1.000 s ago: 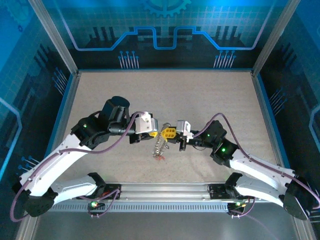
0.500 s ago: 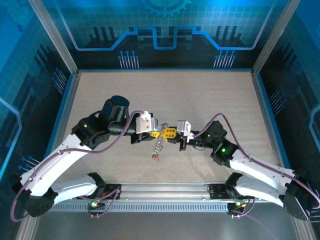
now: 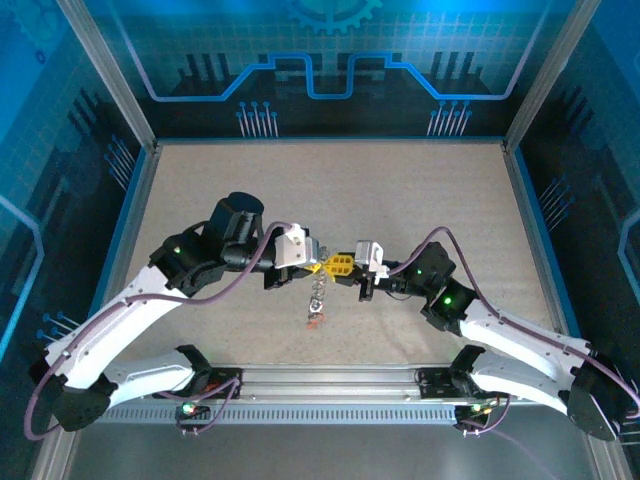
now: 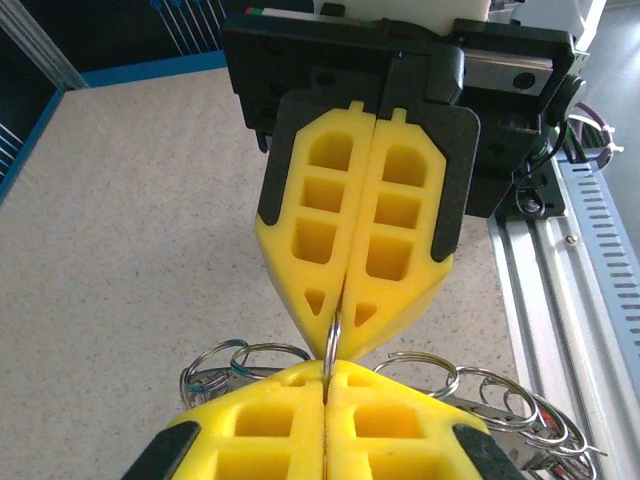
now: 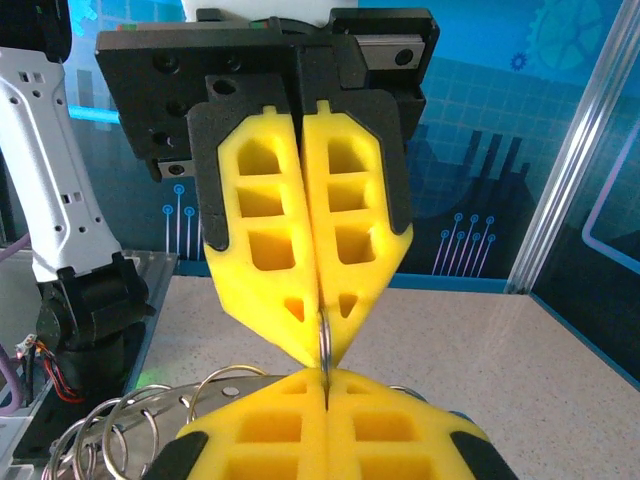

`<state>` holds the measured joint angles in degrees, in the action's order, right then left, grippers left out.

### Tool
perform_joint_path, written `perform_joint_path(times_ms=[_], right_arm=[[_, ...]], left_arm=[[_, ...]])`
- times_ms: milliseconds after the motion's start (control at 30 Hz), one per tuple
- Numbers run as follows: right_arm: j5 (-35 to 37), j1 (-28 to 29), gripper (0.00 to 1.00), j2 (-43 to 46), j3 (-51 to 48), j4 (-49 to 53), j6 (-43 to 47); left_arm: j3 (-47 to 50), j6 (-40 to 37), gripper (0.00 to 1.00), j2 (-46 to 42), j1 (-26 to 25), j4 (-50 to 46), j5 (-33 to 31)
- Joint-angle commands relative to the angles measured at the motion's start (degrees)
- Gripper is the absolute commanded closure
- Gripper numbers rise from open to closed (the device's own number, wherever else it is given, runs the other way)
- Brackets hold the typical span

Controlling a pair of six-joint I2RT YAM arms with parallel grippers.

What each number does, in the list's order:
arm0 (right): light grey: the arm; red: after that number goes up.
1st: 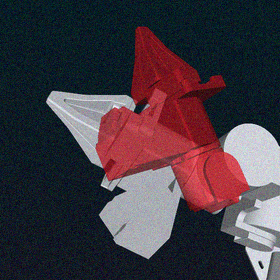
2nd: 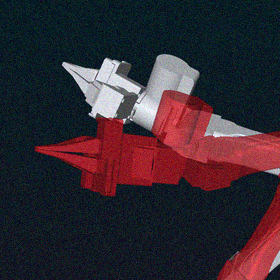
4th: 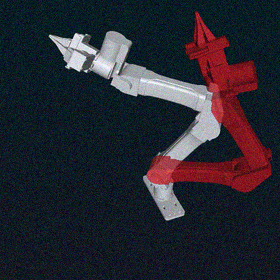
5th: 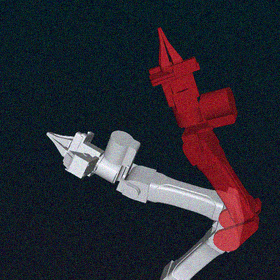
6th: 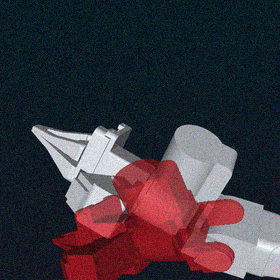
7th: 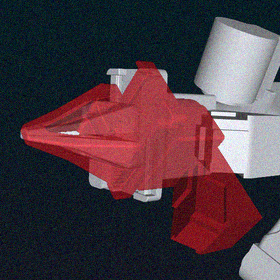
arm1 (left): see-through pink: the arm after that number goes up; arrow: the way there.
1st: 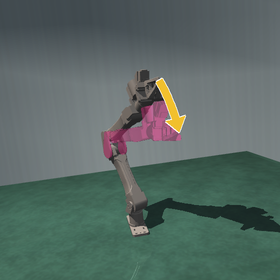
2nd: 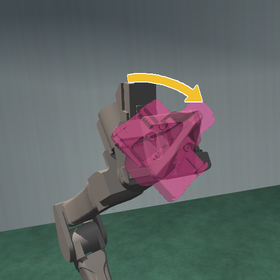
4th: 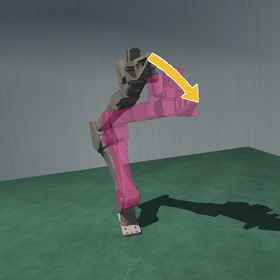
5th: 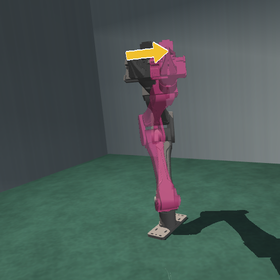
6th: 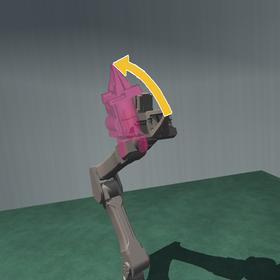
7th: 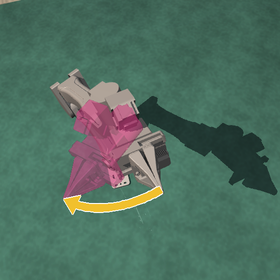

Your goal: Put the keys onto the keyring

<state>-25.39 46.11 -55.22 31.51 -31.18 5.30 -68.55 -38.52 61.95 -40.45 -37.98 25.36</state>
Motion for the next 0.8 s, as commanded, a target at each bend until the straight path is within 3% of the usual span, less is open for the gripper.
perform_joint_path(times_ms=[0,100,200,533,767], right_arm=[[0.22,0.56,0.99,1.76,0.22,-1.89,0.02],[1.39,0.95,0.81,2.11,1.78,4.48,3.35],[3.02,1.52,0.75,2.22,3.35,10.59,7.30],[2.83,2.32,0.74,0.85,3.96,9.74,8.56],[1.71,2.60,0.75,0.55,4.35,9.48,8.94]], left_arm=[[-2.19,-1.07,0.95,0.80,0.06,-2.47,0.81],[-3.77,-2.41,0.98,1.04,0.03,-4.34,-0.50],[-6.60,-4.84,1.00,1.96,-0.14,-8.01,-2.20],[-21.96,-13.77,1.00,12.53,-5.14,-28.63,-12.06],[-26.19,-13.78,1.00,16.44,-5.64,-31.96,-11.62]])
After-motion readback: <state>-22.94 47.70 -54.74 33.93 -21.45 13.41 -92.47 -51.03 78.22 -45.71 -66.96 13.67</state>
